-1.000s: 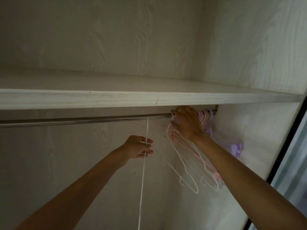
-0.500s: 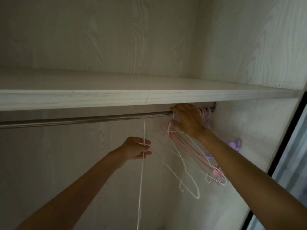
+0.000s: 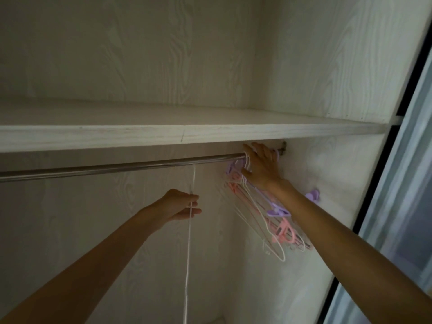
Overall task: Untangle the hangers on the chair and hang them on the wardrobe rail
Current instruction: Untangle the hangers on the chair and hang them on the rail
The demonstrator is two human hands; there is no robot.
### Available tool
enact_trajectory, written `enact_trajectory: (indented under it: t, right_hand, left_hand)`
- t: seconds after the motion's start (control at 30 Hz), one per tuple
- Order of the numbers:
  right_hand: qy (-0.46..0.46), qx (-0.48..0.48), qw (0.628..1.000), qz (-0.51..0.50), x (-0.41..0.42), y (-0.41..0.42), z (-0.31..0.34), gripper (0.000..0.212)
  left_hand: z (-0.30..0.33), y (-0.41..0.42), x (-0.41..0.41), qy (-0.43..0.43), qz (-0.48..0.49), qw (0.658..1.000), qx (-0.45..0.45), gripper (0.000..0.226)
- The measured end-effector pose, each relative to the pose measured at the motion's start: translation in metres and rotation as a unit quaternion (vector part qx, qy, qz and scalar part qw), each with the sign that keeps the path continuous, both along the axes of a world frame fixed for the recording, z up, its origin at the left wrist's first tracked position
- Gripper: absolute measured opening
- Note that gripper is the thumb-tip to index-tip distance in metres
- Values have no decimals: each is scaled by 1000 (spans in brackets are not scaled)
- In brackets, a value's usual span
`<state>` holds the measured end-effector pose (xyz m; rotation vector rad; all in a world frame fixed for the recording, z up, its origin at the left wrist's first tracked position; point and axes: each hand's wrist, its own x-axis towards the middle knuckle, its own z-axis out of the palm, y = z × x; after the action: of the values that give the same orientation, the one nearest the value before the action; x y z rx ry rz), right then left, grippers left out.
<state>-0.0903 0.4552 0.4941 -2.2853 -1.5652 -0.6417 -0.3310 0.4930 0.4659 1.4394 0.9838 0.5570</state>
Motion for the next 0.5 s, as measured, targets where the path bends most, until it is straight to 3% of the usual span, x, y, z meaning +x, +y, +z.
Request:
enact_trajectory:
  t: [0.07, 0.13, 0.23, 0.3, 0.37, 0.43, 0.5]
  right_hand:
    - [56, 20, 995, 75, -17, -9, -3, 48]
    - [187, -87, 966, 153, -42, -25, -7, 33]
    - [418, -296, 841, 176, -78, -53, -16, 51]
    - [478, -312, 801, 179, -89, -67, -23, 54]
    - [497, -277, 798, 197, -93, -76, -30, 41]
    - [480, -229, 822, 204, -91, -81, -37, 24]
    - [462, -174, 848, 193, -87, -80, -42, 22]
  left_hand:
    - [4, -2, 7, 16, 9, 1000, 12, 32]
    - [5, -2, 17, 53, 6, 997, 53, 23]
    - [5, -3, 34, 89, -28, 990, 107, 24]
    - [8, -8, 43, 127, -49, 981, 139, 38]
    - [10, -11, 53, 155, -59, 972, 168, 49]
    - [13, -13, 62, 176, -78, 964, 185, 51]
    - [21, -17, 61, 216, -90, 947, 221, 54]
